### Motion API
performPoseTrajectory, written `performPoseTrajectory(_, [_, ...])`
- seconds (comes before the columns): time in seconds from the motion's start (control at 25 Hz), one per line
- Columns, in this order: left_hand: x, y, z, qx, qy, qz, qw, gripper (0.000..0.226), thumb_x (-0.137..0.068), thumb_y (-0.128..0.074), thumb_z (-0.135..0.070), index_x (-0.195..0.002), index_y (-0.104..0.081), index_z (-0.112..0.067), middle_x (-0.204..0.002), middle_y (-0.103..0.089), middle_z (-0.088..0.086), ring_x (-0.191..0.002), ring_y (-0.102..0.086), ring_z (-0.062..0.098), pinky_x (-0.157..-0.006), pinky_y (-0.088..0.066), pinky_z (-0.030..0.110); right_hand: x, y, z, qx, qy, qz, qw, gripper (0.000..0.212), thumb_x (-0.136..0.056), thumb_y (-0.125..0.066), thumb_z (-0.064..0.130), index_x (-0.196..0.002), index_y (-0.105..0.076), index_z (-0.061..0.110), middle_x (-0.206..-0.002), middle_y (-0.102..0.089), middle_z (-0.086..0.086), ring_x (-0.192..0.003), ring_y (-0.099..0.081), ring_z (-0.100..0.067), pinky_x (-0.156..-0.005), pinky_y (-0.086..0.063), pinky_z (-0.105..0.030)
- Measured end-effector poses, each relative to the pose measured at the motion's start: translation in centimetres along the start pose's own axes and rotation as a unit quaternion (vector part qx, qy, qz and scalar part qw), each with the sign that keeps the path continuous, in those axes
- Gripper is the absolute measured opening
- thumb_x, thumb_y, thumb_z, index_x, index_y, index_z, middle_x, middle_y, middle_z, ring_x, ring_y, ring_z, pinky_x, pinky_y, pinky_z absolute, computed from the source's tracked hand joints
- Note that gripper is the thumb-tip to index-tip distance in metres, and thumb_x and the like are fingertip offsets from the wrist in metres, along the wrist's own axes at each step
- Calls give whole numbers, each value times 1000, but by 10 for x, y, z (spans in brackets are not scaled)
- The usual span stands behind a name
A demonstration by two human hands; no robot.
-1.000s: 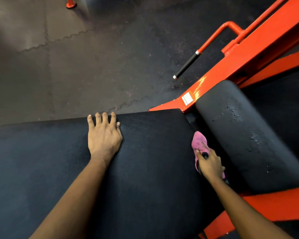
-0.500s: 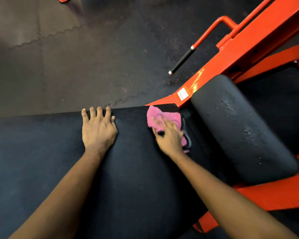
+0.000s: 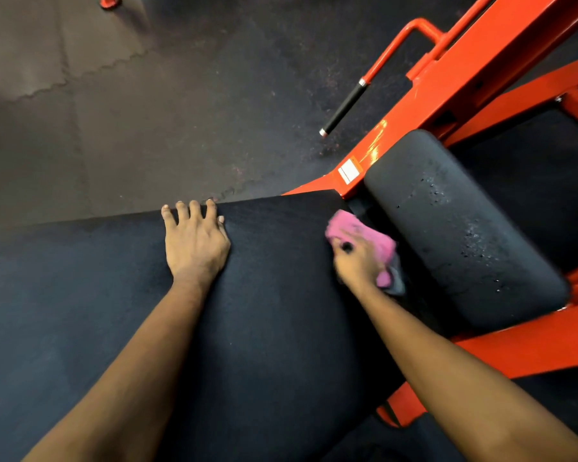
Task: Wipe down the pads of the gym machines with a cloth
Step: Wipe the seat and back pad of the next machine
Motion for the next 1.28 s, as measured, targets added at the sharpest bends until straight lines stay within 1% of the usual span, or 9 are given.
performPoseTrajectory(0.32, [0, 0, 1, 17, -5, 5, 1000, 52, -103, -26, -36, -144, -46, -11, -130, -55, 17, -129, -42, 39, -116, -19, 58, 148, -5, 38, 57, 233, 42, 970, 83, -79, -60, 32, -139, -22, 75, -164, -23, 22, -155, -10, -7, -120, -15, -44])
performPoseTrajectory(0.48, [1, 1, 0, 16, -7, -2, 1000, 52, -104, -26, -36, -144, -45, -10, -131, -55, 18, -129, -41, 39, -116, -19, 58, 71, 32, -92, 60, -63, -10, 996, 60, -94, -65, 37, -148, -43, 50, -162, -33, 14, -150, -30, -21, -114, -28, -54])
performPoseTrajectory(0.56, [1, 1, 0, 9, -5, -3, 1000, 52, -104, -26, -36, -144, -46, -10, -130, -56, 18, -129, -42, 39, -115, -20, 58, 11, 1, -90, -118, 38, 153, 980, 80, -76, -82, 22, -148, -46, 23, -151, -46, -3, -132, -51, -24, -104, -40, -39])
performPoseTrajectory(0.64, [0, -1, 0, 7, -7, -3, 1000, 52, -104, -27, -36, -144, -46, -10, -129, -56, 18, -128, -42, 39, -115, -21, 58, -39, 4, -59, -312, 139, 122, 932, 91, -47, -86, 5, -128, -44, 6, -122, -60, -6, -96, -66, -17, -76, -50, -26])
performPoseTrajectory(0.76, [-1, -1, 0, 8, -6, -13, 1000, 50, -103, -31, -36, -143, -47, -10, -126, -57, 18, -126, -43, 39, -114, -22, 58, -71, 1, 10, -178, 100, 49, 978, 48, -78, -65, 76, -93, -71, 31, -82, -69, 17, -81, -50, 15, -82, -28, -28])
performPoseTrajectory(0.84, [0, -1, -1, 10, -6, -16, 1000, 48, -102, -33, -35, -141, -49, -10, -124, -58, 18, -124, -44, 40, -113, -23, 58, -81, -10, 74, -135, 177, 57, 973, 62, -80, -47, 87, -101, -75, 36, -122, -66, -15, -108, -50, 2, -97, -30, -27])
performPoseTrajectory(0.92, [-1, 0, 0, 7, -3, -19, 1000, 48, -102, -33, -35, -141, -48, -10, -123, -57, 17, -124, -44, 39, -113, -23, 58, -69, -28, 82, 12, 113, 70, 991, 57, -91, -48, 62, -142, -55, 37, -160, -39, -2, -147, -32, -21, -118, -22, -52])
performPoseTrajectory(1.12, [-1, 1, 1, 3, 0, -16, 1000, 51, -103, -29, -36, -143, -46, -11, -127, -56, 16, -127, -42, 38, -114, -22, 57, 29, -2, 14, 40, 220, 9, 975, 53, -93, -55, 40, -146, -50, 42, -158, -41, 11, -150, -33, -20, -120, -28, -52])
performPoseTrajectory(1.28, [-1, 0, 1, 1, 1, -18, 1000, 51, -103, -30, -35, -144, -46, -10, -128, -56, 17, -127, -42, 39, -114, -22, 57, -61, 8, -16, 57, -6, 9, 998, 44, -96, -50, 50, -141, -51, 48, -157, -43, 9, -142, -42, -27, -113, -34, -54])
Point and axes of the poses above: each hand's wrist, its own x-axis away from the middle knuckle, its own y-axis out of the back of the hand, z = x × y, the point moved 9 cm from there along -x, towards the middle knuckle
